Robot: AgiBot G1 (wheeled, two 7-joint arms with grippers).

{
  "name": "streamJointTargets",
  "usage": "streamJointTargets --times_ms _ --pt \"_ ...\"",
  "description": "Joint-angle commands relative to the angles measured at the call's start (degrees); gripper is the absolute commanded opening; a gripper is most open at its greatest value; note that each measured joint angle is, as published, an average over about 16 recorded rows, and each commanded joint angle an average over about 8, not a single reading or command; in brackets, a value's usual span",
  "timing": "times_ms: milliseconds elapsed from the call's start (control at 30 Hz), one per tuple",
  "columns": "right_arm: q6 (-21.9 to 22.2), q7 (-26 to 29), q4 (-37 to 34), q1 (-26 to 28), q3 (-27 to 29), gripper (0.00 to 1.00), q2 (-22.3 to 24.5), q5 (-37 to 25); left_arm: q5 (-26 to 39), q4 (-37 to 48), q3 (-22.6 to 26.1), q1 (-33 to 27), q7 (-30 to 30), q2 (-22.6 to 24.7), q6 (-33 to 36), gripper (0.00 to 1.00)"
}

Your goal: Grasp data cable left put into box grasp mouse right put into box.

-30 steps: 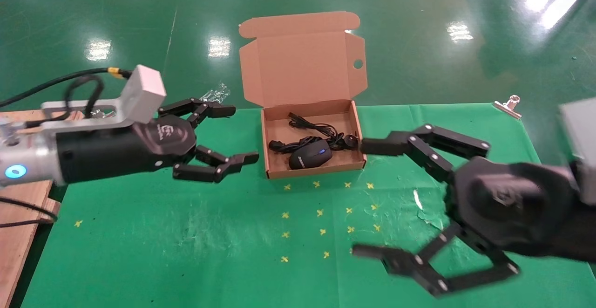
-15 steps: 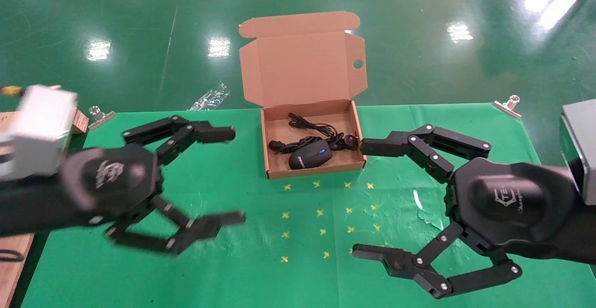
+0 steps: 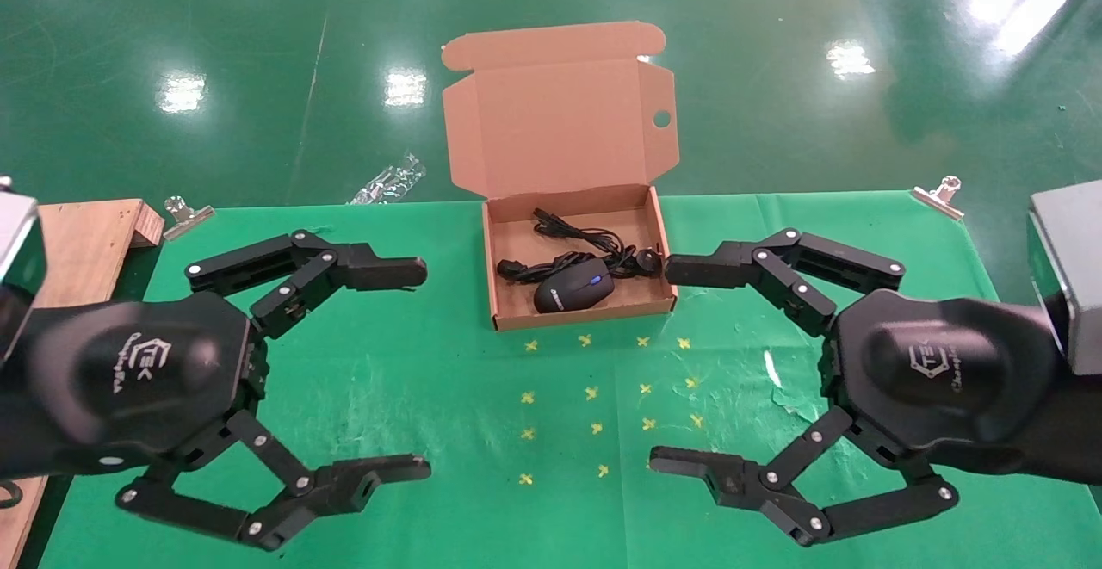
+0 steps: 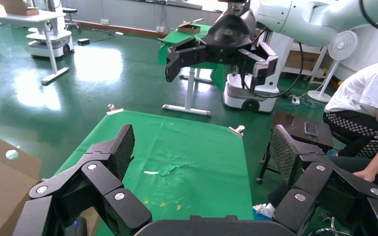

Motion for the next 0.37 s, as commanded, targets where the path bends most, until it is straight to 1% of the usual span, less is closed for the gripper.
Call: streamJointTargets --times_ms 33,367 --pt "0.01 0.00 -0.02 0.02 -0.01 1.00 -0.02 -0.04 0.39 0.18 0.12 -0.16 -0.08 0.15 -0.21 1.00" --pt "0.04 0.00 -0.05 0.05 -0.05 1.00 -0.05 -0.13 1.33 0.58 0.39 -0.53 -0.21 0.50 -0.68 1.00"
